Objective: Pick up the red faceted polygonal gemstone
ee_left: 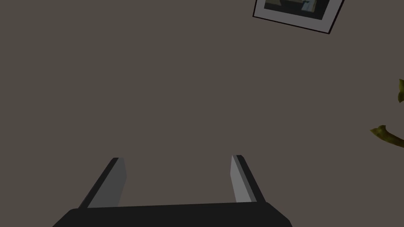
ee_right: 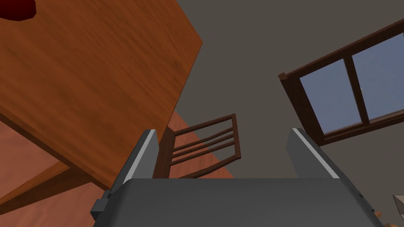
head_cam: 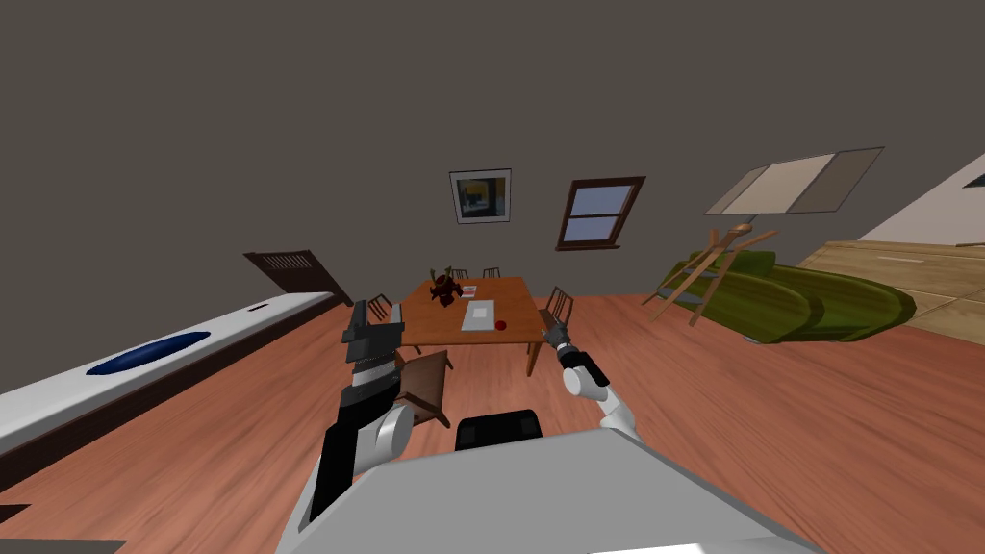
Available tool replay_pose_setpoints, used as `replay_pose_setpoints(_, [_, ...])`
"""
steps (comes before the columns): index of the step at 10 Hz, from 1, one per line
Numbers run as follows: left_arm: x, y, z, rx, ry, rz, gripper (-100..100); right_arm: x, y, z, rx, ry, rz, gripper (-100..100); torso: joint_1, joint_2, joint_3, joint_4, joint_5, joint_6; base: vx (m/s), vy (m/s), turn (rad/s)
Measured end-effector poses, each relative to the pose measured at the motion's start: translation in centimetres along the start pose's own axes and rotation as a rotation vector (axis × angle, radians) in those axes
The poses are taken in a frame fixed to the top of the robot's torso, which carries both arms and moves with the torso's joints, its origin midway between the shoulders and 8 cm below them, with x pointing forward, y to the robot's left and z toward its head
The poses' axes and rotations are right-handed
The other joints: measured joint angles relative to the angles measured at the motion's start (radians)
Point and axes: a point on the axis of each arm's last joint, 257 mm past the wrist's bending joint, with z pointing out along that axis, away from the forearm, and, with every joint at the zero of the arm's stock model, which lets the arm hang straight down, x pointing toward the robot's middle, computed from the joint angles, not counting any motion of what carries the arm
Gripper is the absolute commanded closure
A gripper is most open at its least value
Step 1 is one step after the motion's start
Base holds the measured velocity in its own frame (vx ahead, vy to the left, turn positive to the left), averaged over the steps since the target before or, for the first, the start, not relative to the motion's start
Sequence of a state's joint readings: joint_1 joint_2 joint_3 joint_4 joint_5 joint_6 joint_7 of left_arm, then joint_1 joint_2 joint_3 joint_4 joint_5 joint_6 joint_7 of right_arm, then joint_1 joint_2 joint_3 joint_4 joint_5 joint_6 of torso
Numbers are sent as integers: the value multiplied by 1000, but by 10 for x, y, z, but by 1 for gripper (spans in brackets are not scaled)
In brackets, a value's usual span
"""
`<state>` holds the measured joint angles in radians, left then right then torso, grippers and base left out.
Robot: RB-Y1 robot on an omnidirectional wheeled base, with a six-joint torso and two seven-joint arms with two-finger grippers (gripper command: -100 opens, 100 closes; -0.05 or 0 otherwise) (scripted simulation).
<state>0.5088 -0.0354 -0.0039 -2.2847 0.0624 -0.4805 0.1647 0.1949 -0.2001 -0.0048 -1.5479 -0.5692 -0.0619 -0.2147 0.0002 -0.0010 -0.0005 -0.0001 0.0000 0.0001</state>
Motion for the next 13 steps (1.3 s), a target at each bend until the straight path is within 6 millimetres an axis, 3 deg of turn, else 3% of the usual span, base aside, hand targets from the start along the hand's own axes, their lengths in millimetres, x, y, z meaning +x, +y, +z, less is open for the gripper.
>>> replay_pose_setpoints(13, [0,0,0,0,0,0,0,-37,-106,20,284,-135,238,-100,1,-2,-1,0,0,0,30,14,-35])
